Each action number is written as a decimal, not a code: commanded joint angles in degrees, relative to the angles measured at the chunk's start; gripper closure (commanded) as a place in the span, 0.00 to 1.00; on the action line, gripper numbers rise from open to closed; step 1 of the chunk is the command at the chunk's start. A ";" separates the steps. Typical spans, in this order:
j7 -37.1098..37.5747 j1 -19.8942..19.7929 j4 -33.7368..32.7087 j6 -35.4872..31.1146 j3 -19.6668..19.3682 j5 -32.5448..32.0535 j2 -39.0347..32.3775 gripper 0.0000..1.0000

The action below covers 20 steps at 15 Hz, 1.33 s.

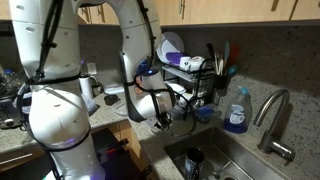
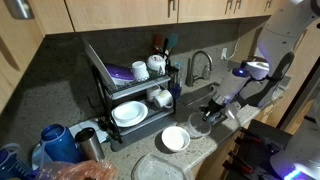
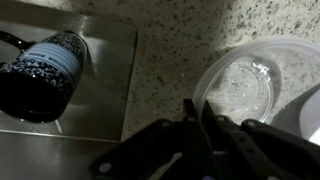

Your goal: Pour the sugar out of the clear bowl into the white bowl

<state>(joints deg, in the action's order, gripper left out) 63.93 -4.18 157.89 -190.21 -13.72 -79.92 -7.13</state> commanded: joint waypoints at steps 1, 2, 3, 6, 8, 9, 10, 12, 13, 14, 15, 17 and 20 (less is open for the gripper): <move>-11.71 -2.59 2.59 0.22 2.95 11.55 0.75 0.91; -11.95 -2.80 2.72 0.19 3.02 11.77 0.78 0.91; -11.94 -2.87 2.80 0.17 3.04 11.77 0.83 0.91; -11.94 -2.96 2.87 0.13 3.06 11.77 0.90 0.91; -4.09 -1.37 0.85 -0.48 1.10 4.65 0.53 0.98; -5.77 -1.51 0.98 -0.55 1.34 6.13 1.20 0.98; -5.81 -1.67 1.16 -0.99 1.36 6.16 1.61 0.98; -6.84 -1.97 0.98 -1.10 1.94 8.20 1.83 0.98; -8.41 -2.10 0.95 -1.14 2.36 9.23 1.72 0.98; -9.19 -2.15 1.84 -0.82 2.43 9.71 2.49 0.98; -19.02 -2.81 4.16 -0.78 4.38 20.15 2.77 0.98; -11.18 -2.70 1.28 -0.72 4.37 11.49 0.14 0.98; -10.50 -3.36 1.24 -0.59 5.21 8.63 -1.49 0.98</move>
<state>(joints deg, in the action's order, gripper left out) 52.20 -5.83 159.12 -190.59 -10.03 -68.63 -7.45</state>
